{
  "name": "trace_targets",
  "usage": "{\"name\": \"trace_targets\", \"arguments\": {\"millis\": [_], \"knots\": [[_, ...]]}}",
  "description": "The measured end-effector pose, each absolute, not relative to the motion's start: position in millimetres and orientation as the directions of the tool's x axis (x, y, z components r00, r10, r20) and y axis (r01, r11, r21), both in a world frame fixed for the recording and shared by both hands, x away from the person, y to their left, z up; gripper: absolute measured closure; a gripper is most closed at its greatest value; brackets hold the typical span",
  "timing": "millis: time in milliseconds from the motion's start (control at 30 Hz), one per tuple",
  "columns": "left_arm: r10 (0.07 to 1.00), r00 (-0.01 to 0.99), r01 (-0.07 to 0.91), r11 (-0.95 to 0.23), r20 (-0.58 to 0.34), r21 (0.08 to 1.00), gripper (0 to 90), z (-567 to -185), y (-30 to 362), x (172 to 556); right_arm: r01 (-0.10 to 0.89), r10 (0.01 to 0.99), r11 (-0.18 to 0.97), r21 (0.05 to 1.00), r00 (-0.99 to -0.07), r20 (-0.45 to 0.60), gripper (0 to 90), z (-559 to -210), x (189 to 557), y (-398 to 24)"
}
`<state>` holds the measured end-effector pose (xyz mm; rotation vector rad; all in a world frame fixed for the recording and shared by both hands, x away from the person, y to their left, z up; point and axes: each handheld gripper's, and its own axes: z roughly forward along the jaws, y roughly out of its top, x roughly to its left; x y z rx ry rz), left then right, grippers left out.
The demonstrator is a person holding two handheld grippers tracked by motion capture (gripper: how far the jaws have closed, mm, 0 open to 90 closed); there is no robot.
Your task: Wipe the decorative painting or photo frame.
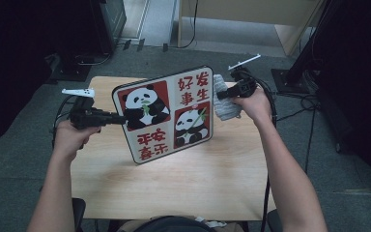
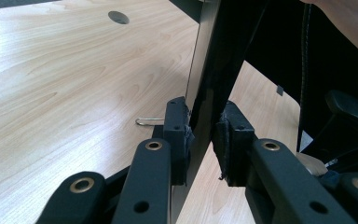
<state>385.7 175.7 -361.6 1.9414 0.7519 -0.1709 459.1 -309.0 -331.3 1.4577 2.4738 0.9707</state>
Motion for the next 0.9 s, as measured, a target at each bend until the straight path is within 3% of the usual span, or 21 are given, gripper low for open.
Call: {"name": "trace_targets", "arguments": {"millis": [900], "knots": [[0.424,0.798,0.571,-0.307,-0.428,0.761,76.0,-362.2,174.5,385.4,0.745,0.831,0.314,0.589,-0.516,0.209,69.9,-374.8,443.9,-312.0]]}}
